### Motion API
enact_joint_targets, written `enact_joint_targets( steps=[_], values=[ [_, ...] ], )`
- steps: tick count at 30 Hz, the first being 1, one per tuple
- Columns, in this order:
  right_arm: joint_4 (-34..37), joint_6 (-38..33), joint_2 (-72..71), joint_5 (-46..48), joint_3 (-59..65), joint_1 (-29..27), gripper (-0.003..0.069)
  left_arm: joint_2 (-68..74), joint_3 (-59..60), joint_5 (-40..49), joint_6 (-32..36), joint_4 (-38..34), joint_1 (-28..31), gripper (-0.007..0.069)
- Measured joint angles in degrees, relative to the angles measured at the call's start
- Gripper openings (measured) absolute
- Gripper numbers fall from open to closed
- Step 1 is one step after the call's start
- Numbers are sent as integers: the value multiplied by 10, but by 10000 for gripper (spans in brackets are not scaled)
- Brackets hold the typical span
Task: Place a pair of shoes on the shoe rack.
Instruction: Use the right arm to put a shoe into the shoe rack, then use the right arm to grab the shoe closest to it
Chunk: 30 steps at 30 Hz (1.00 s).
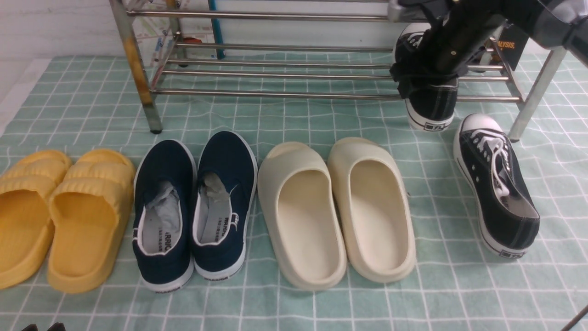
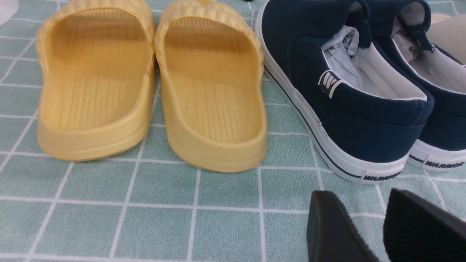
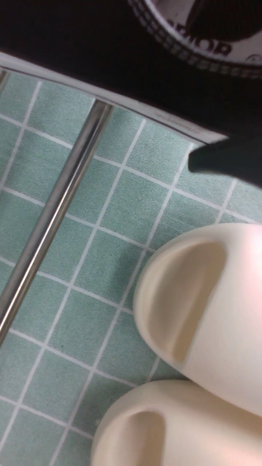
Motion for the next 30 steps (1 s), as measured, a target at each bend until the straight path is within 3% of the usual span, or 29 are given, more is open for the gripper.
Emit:
enact_joint_targets(
  steps=[2, 6, 17, 23, 30],
  values=[
    [3, 2, -34, 1, 20, 0, 542, 0, 0, 0, 0, 0, 0, 238],
    [5, 5, -113, 1, 83, 0, 562, 0, 0, 0, 0, 0, 0, 238],
    [-37, 93, -303, 53, 382, 0, 471, 0, 0, 0, 0, 0, 0, 238],
    [-54, 127, -278, -75, 544, 0, 405, 0, 0, 0, 0, 0, 0, 238],
    [-107, 153, -220, -145, 566, 0, 385, 0, 0, 0, 0, 0, 0, 238]
  ],
)
